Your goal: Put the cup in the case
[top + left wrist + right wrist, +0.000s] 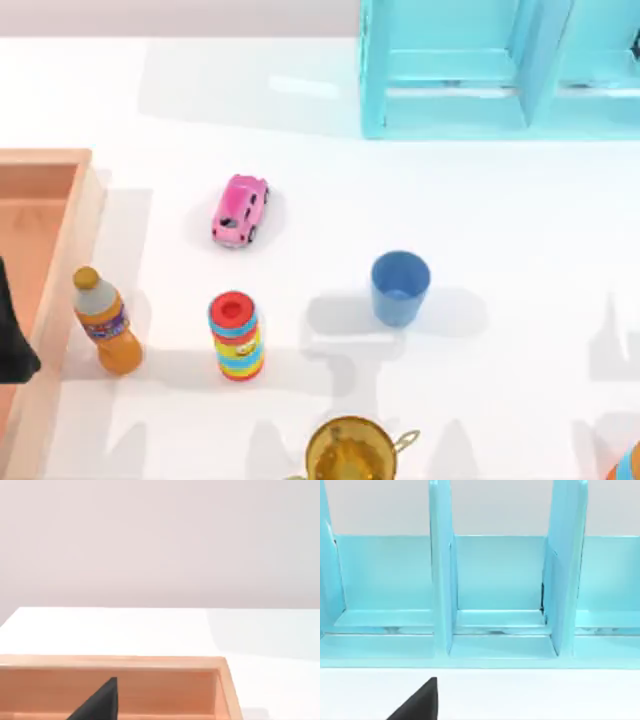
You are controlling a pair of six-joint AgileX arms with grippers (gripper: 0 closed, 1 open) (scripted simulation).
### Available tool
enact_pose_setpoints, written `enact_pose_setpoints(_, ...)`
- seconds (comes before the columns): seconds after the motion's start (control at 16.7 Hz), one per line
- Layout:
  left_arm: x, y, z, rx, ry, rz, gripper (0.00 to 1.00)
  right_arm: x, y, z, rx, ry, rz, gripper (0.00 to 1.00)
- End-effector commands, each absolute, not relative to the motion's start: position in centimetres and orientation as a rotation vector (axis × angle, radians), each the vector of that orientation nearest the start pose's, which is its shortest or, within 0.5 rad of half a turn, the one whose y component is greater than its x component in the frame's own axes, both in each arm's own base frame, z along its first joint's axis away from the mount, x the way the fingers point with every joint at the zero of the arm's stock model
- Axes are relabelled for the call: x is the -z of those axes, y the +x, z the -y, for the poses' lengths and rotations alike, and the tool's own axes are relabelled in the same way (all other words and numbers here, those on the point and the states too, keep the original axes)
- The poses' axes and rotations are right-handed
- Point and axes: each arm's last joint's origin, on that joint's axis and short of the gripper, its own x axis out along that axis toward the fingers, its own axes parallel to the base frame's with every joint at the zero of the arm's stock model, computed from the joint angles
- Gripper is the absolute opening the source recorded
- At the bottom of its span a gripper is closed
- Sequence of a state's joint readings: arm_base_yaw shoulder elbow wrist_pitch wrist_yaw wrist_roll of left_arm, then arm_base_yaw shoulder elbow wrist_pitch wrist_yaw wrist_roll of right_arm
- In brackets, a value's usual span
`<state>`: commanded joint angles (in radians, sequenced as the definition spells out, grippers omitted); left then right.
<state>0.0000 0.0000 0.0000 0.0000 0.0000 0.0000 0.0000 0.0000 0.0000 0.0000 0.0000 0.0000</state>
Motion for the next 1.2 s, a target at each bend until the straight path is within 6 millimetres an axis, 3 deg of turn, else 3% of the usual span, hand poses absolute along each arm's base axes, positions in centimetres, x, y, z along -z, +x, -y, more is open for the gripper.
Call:
enact_pose_setpoints(0.18,-16.1,10.6,0.2,0.005,-0.004,-0.009,1.00,-16.0,10.6,0.1,0.000,0.000,0.000,1.00)
enact_pose_setpoints(0.36,-17.6,10.6,0.6,0.045,-0.043,-0.089,1.00,-16.0,10.6,0.1,0.000,0.000,0.000,1.00)
enact_pose_setpoints(0.66,-24.0,12.3,2.3,0.137,-0.149,-0.333,1.00,-16.0,10.6,0.1,0.000,0.000,0.000,1.00)
enact_pose_setpoints(0.96,-31.9,17.9,6.1,0.206,-0.215,-0.616,1.00,-16.0,10.6,0.1,0.000,0.000,0.000,1.00)
enact_pose_setpoints(1.2,-35.4,24.1,11.1,0.217,-0.225,-0.813,1.00,-16.0,10.6,0.1,0.000,0.000,0.000,1.00)
